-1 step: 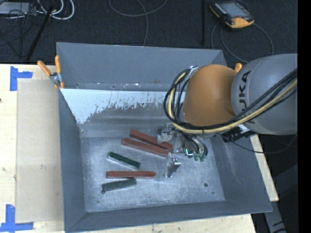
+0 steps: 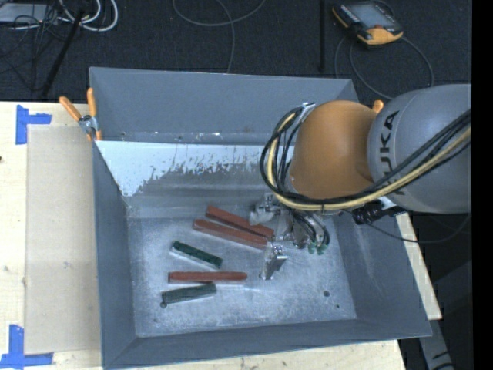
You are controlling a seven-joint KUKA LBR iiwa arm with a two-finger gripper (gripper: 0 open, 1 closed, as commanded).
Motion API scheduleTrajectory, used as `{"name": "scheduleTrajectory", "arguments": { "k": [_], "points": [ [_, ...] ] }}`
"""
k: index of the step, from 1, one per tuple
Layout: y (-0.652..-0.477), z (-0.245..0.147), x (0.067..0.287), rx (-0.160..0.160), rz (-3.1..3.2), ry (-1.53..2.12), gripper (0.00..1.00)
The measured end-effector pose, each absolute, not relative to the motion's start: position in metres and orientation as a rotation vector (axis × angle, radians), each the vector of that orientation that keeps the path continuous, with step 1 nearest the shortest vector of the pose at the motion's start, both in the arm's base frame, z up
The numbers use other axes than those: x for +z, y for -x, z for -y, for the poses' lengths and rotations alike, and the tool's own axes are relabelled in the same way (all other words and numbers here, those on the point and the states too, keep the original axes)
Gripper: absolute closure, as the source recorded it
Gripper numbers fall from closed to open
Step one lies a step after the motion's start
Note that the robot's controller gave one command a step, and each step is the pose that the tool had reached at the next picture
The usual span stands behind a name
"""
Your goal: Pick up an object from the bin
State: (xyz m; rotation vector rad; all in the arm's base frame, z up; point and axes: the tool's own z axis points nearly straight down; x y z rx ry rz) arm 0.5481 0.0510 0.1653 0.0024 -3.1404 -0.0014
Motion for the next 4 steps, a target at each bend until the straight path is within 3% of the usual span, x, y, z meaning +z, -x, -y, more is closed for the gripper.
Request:
{"name": "scheduleTrajectory", "arguments": {
  "k": [1, 2, 3, 4],
  "points": [
    [-0.545, -0.096, 0.114, 0.001, 3.14, -0.152, 0.0],
    [-0.555, -0.133, 0.122, 0.0, 3.132, -0.189, 0.0],
    [-0.54, -0.161, 0.118, 0.0, 3.138, -0.038, 0.0],
    [-0.55, -0.141, 0.075, -0.01, 3.12, 0.164, 0.0]
  ]
}}
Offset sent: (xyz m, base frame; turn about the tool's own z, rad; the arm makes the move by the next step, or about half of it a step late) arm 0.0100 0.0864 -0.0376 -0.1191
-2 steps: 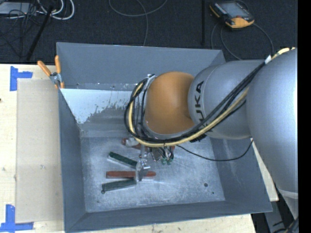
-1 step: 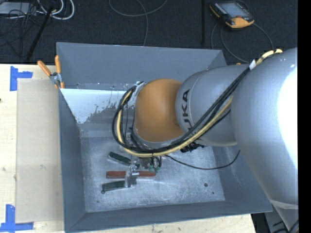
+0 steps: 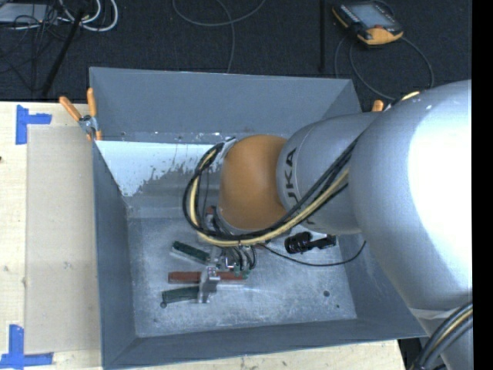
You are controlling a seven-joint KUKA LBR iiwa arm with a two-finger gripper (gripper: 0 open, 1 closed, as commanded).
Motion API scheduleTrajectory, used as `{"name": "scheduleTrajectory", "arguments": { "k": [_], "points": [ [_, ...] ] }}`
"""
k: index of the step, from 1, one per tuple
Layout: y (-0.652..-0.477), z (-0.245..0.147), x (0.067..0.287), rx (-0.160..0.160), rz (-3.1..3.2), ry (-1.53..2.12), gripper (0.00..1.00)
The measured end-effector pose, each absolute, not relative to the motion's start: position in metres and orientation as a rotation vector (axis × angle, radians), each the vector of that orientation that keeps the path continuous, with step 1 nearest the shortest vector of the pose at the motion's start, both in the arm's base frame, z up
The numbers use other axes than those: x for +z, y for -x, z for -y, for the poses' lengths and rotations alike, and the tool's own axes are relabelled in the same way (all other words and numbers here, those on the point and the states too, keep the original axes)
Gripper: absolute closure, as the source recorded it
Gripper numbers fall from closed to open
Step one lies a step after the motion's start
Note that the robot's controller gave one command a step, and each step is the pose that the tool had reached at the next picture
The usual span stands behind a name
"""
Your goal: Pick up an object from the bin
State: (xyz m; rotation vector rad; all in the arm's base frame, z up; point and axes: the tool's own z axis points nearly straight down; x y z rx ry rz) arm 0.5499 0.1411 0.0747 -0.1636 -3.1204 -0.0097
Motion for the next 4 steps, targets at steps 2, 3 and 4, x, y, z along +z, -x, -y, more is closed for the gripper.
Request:
{"name": "scheduleTrajectory", "arguments": {
  "k": [2, 3, 4],
  "points": [
    [-0.547, -0.152, 0.078, -0.002, 3.128, -0.101, 1.0],
    [-0.545, -0.152, 0.081, -0.001, 3.124, -0.1, 1.0],
    [-0.547, -0.152, 0.093, -0.005, 3.142, -0.1, 1.0]
  ]
}}
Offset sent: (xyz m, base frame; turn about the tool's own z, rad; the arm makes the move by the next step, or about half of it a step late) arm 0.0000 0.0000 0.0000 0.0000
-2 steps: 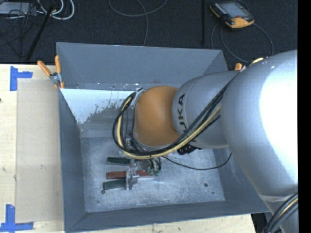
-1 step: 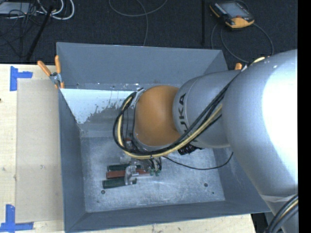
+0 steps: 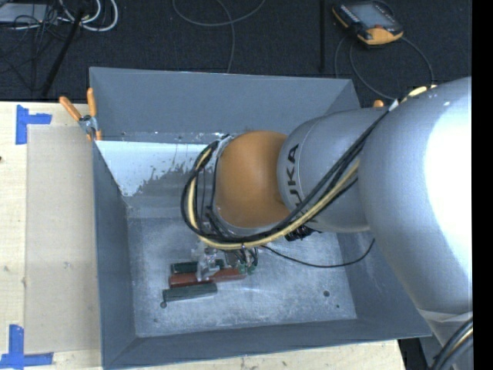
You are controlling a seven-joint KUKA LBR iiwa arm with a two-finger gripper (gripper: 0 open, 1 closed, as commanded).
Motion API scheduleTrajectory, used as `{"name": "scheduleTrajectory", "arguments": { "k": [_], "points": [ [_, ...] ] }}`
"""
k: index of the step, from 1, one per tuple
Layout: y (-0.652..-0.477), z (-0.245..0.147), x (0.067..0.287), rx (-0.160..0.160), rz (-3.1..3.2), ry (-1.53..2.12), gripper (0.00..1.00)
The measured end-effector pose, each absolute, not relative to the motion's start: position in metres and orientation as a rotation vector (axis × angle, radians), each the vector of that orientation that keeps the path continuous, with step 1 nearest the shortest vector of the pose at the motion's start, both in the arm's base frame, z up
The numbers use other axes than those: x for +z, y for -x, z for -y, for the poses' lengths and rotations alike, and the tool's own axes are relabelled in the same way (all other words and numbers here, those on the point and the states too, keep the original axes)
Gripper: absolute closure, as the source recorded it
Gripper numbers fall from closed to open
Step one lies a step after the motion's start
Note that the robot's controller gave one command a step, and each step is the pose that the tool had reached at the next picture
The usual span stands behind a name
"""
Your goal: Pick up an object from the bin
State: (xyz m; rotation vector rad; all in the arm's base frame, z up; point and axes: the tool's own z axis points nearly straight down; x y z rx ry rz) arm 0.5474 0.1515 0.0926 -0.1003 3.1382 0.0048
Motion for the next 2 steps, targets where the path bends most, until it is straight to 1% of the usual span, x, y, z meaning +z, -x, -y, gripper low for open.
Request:
{"name": "scheduleTrajectory", "arguments": {
  "k": [2],
  "points": [
    [-0.546, -0.15, 0.112, 0.001, -3.14, 0.1, 1.0]
  ]
}}
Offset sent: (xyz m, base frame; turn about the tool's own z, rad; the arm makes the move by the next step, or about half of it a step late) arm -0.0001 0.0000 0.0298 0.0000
